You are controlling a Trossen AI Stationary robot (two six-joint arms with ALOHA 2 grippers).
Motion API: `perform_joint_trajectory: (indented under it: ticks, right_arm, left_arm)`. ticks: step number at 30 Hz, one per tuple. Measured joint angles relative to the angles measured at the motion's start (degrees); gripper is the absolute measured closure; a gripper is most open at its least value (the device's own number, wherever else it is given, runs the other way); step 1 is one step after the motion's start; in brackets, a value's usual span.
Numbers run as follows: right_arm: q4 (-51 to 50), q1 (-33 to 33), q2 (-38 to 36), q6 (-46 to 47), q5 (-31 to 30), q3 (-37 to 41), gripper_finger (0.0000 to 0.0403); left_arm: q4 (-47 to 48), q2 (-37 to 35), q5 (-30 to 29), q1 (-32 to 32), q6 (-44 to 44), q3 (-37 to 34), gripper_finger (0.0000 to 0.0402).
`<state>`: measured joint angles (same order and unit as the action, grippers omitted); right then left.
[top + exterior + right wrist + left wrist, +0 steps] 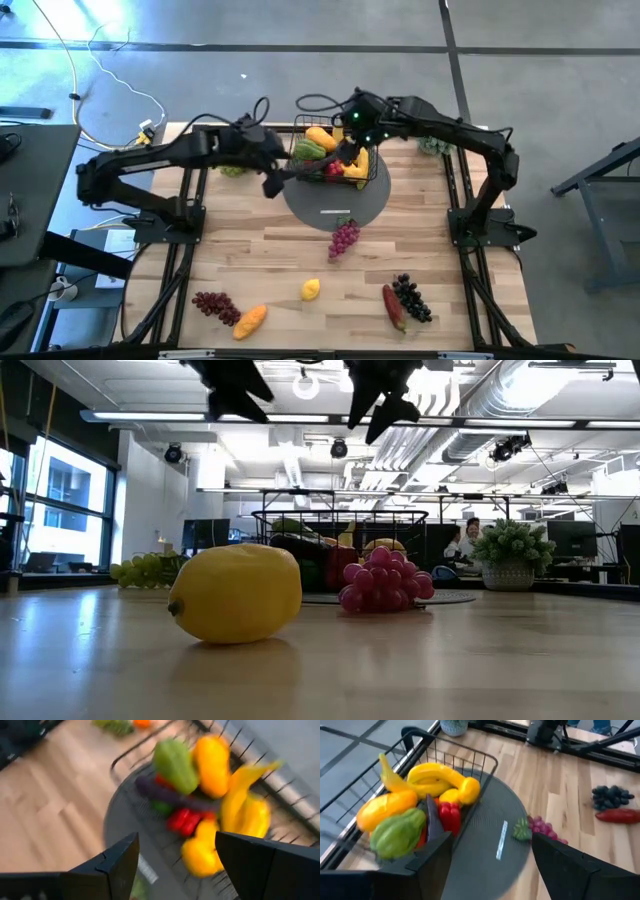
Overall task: Build produce basket
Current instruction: Put the black grapes into the wire basket
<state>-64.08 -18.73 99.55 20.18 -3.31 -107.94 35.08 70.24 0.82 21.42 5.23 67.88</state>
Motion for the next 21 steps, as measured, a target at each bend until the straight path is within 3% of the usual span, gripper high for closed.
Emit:
perform_joint_trajectory:
  ticks: [9, 21]
  right_arm:
    - [-9.9, 7.6, 0.0, 10.2, 2.7, 0.0, 0.016]
    - [-15.8, 18.7, 0.0, 23.3, 1.7, 0.1, 0.0159]
  left_arm:
    - [8.4, -6.1, -3.1, -7.1, 2.1, 0.0, 0.0143]
    - [12.1, -6.9, -6.2, -14.2, 2.1, 0.0, 0.0143]
